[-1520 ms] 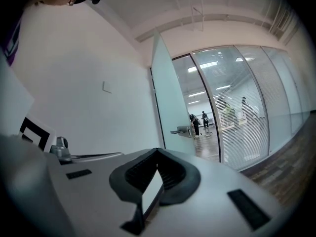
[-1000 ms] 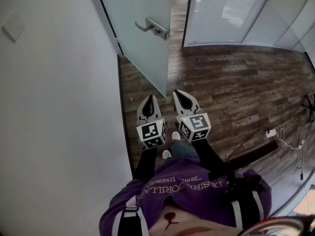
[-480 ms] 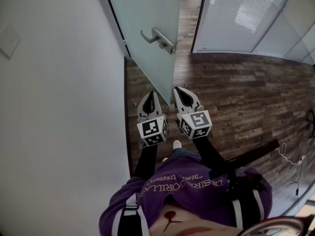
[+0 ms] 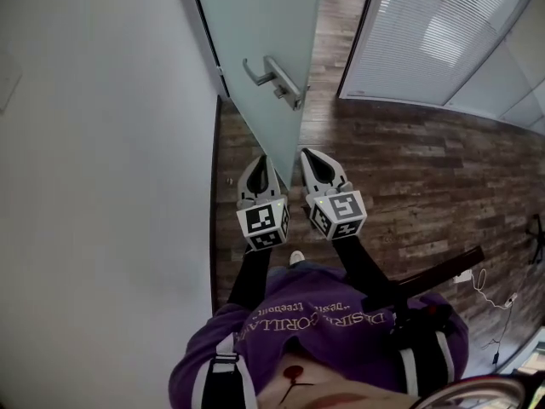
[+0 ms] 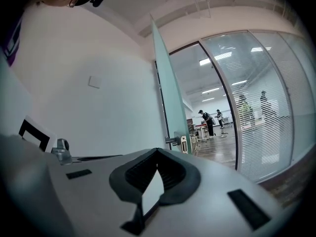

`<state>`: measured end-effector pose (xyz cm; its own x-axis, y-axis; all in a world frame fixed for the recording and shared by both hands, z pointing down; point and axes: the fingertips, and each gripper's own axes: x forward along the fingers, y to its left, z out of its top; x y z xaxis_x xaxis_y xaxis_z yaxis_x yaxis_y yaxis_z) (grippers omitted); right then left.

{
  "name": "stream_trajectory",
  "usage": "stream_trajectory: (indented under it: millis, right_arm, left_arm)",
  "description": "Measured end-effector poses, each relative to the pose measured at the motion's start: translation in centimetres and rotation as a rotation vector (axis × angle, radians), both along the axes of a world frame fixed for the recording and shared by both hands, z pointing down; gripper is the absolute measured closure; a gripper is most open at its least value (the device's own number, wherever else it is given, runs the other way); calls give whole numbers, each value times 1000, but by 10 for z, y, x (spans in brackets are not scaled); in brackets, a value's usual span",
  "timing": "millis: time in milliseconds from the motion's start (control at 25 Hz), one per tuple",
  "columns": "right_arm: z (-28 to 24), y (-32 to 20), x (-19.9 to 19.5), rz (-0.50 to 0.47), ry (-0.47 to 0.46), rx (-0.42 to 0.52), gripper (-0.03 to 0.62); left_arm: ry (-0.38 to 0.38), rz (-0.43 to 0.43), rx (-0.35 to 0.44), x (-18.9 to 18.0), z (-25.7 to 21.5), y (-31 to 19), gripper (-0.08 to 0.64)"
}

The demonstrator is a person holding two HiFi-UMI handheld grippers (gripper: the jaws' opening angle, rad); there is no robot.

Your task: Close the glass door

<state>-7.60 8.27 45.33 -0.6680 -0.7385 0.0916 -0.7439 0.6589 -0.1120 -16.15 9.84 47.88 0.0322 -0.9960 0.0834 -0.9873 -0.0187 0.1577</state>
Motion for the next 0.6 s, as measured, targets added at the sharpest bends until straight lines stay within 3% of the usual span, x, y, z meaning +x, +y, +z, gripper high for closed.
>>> stream_trajectory:
  millis: [360,600]
  right_arm:
    - [0,-20,-10,-25,6,3,603]
    - [-9,-41,-28,3,-3,9,603]
  left_arm:
    - [5,-23,-8,-9,4,-18,560]
    - [-7,16,-2,-27,-4,-44,560]
